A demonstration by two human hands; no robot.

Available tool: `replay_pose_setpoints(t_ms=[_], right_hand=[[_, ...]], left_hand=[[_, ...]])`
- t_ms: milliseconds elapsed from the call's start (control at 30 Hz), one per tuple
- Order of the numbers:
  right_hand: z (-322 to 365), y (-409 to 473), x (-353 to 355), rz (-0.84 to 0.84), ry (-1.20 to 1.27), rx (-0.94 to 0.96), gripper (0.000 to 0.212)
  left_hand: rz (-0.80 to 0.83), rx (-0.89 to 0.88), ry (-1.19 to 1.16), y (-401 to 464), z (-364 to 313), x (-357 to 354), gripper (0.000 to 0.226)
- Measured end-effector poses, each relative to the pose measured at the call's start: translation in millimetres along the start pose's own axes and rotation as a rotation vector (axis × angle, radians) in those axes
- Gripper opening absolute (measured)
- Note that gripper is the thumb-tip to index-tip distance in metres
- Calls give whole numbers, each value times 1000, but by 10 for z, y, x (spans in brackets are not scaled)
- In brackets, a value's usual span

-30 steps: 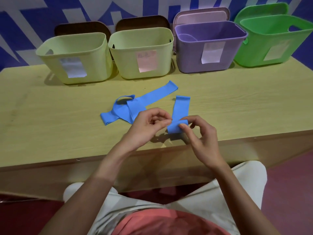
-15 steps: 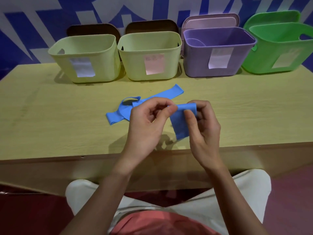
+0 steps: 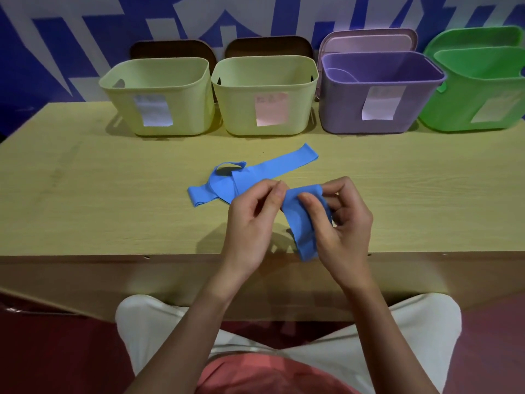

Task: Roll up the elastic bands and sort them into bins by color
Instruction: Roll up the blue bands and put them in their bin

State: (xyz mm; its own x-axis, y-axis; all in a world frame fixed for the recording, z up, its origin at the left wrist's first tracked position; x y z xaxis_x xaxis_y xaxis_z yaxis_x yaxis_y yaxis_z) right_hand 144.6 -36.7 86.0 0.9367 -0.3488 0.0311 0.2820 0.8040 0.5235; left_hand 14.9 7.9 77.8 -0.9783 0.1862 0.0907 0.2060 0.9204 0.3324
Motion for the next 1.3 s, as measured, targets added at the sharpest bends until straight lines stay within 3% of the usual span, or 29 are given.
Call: replay_pose_setpoints(t_ms=[100,200,433,600,733,867,1000,1300], right_hand=[[-23,-25,-12,-10,5,-15,25],[-38,-39,-48,29,-17,-40,23],[-54,-60,-79,141,-37,-76,11],[-6,-58,-76,151,-41,-44,16],[-7,-43,-49,124,-3,-84,4],[-9,-45,-49,104,61,-115,9],[-53,-62,-59,91,92,-153,15],[-111,-72,-95,138,-77,-131,5]], left_hand=[[37,-119,198,-29,12,0,29],[44,-123,266,-34,85,-8,34],[14,85,-21,-69,228,-77,37],[-23,148,-158,-64,235,-76,38],[7,105,-134,-68,168,-78,43],[41,22,13,-88,104,-43,54],[62,-11,138,-90,88,-33,36],[0,192,-153,-148,177,-100,48]])
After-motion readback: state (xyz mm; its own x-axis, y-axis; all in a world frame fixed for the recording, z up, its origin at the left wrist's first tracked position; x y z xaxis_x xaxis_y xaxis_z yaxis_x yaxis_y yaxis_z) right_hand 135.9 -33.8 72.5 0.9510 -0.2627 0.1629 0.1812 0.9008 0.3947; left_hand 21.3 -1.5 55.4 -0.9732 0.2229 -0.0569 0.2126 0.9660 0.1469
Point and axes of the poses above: each hand's wrist, its own y-axis towards the middle knuckle, its own x-axis out of the back of the hand, z = x × y, the point moved 8 cm from there along y, towards the middle knuckle, and after that the axes turned 2 degrees about z, right-handed, at the moved point
